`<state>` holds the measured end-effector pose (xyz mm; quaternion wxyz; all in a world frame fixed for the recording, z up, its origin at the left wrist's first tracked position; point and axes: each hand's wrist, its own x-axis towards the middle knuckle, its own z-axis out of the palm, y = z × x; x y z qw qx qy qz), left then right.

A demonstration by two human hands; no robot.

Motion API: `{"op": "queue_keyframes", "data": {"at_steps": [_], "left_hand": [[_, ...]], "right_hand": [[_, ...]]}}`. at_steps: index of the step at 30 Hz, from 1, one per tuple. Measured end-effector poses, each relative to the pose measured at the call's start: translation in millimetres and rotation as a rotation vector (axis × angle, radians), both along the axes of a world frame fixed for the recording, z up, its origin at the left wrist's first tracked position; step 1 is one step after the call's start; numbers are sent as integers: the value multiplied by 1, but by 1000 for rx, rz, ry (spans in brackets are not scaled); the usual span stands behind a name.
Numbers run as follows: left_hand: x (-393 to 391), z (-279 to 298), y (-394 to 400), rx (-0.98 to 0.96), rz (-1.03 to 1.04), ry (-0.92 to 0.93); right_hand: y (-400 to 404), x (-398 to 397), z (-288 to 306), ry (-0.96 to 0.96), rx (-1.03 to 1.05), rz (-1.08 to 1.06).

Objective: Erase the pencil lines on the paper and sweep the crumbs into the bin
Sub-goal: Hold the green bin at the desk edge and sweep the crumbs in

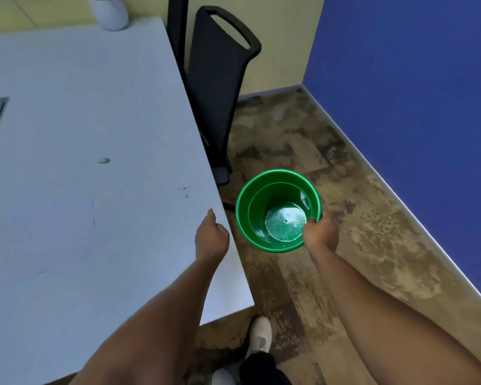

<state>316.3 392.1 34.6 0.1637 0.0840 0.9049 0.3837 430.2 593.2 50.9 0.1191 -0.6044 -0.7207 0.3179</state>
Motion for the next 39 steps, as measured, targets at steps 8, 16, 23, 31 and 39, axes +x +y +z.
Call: {"op": "queue_keyframes", "data": {"at_steps": [8, 16, 23, 31, 39], "left_hand": [[-44, -10, -1, -58, 32, 52], [-89, -27, -11, -159, -2, 95], [-138, -55, -26, -339, -98, 146], [-174, -91, -31, -416, -297, 197], [-129, -91, -20, -364, -578, 244]], "right_hand": [[15, -49, -18, 40, -62, 2], [12, -91, -43, 77, -81, 89], [-7, -107, -69, 80, -78, 120], [-24, -118, -93, 115, -138, 79], [-32, -122, -100, 173, -199, 75]]}}
